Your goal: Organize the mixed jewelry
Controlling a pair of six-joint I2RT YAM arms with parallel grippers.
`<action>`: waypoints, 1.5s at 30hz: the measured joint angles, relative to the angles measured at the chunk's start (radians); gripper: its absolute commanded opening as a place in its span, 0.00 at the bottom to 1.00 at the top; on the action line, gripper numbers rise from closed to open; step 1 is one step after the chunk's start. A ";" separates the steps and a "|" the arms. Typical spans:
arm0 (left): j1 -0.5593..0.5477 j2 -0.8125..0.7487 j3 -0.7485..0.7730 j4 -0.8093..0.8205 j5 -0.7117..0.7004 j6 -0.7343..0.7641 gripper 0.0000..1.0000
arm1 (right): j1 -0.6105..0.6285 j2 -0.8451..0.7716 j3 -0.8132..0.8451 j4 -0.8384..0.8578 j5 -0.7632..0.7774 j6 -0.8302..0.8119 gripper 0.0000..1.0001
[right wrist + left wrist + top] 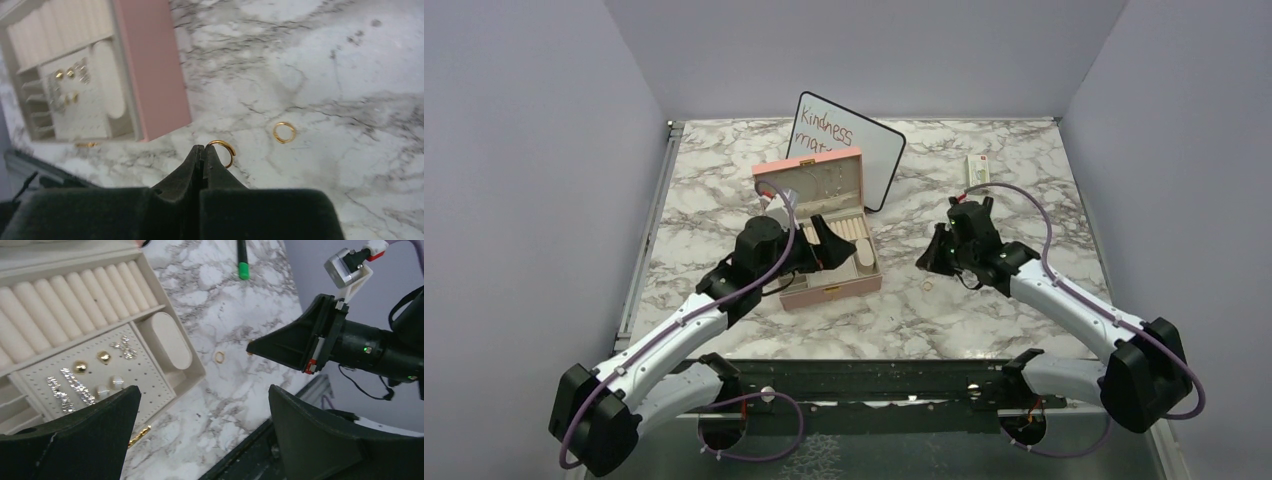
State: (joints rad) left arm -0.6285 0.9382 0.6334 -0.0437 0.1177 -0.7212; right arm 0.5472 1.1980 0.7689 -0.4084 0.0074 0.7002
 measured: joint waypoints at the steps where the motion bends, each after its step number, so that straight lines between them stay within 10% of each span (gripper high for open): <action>1: 0.008 0.008 0.000 0.014 0.031 -0.022 0.97 | 0.000 -0.012 0.000 0.020 -0.032 -0.021 0.01; 14: 0.119 0.131 0.048 0.133 0.332 -0.259 0.82 | -0.002 -0.095 -0.037 0.367 -0.550 -0.242 0.01; 45: 0.029 0.129 0.104 0.810 0.361 -0.666 0.55 | 0.003 0.042 -0.049 1.540 -0.535 1.062 0.01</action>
State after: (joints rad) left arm -0.5991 1.0668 0.7372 0.7666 0.4789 -1.3872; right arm 0.5507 1.2400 0.7200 1.1316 -0.5274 1.7626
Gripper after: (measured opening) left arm 0.580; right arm 0.014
